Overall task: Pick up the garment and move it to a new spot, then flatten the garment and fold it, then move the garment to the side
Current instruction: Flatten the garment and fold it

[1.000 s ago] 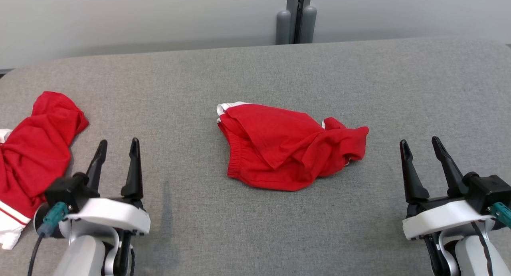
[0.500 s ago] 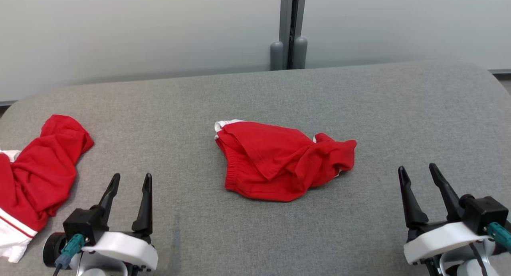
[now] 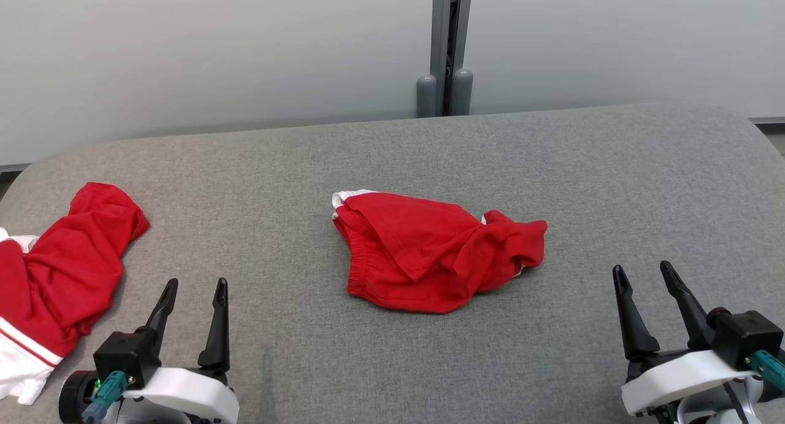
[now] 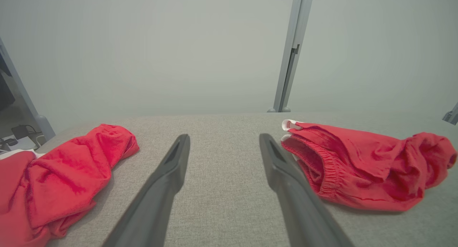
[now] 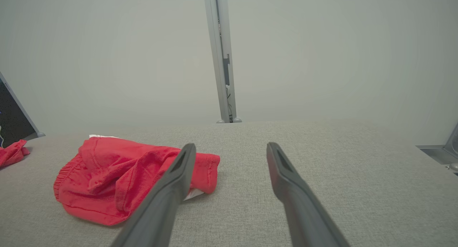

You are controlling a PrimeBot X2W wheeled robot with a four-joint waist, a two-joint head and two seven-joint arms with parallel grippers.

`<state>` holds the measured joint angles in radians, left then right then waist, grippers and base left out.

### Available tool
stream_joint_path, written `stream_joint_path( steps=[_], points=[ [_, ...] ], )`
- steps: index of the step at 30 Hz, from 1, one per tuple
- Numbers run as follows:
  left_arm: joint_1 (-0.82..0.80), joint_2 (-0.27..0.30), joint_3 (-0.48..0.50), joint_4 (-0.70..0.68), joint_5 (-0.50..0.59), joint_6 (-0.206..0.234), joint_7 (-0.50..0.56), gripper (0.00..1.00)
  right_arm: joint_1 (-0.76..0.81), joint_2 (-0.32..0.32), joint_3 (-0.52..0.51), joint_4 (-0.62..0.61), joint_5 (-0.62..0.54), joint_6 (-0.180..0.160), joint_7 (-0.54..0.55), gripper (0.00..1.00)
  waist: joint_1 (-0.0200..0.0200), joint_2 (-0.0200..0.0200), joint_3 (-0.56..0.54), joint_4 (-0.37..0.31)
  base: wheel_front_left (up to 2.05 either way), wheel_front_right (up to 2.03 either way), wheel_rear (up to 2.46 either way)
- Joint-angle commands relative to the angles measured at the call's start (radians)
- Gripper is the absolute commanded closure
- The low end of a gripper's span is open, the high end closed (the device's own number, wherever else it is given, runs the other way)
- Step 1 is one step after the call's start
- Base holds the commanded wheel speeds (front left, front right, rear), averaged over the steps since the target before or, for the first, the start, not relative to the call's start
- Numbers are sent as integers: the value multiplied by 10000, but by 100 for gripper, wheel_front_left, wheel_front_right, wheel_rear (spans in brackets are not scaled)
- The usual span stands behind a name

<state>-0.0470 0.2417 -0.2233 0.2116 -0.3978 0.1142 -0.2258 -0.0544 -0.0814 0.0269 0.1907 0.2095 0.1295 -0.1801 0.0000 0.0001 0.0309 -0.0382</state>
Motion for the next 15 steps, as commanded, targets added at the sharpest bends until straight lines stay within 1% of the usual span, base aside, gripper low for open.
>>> stream_joint_path(
  steps=[1, 15],
  points=[
    [29, 78, 13, -28, 50, 52, 12, 0, 17, -26, -37, -49, -71, 22, 38, 0, 0, -1, 16, 2, 0, 0, 0],
    [-64, 117, -81, -68, -27, 187, 108, 0, -31, 3, -80, -51, -34, 22, 22, 0, 0, -1, 130, 33, 0, 0, 0]
  ],
)
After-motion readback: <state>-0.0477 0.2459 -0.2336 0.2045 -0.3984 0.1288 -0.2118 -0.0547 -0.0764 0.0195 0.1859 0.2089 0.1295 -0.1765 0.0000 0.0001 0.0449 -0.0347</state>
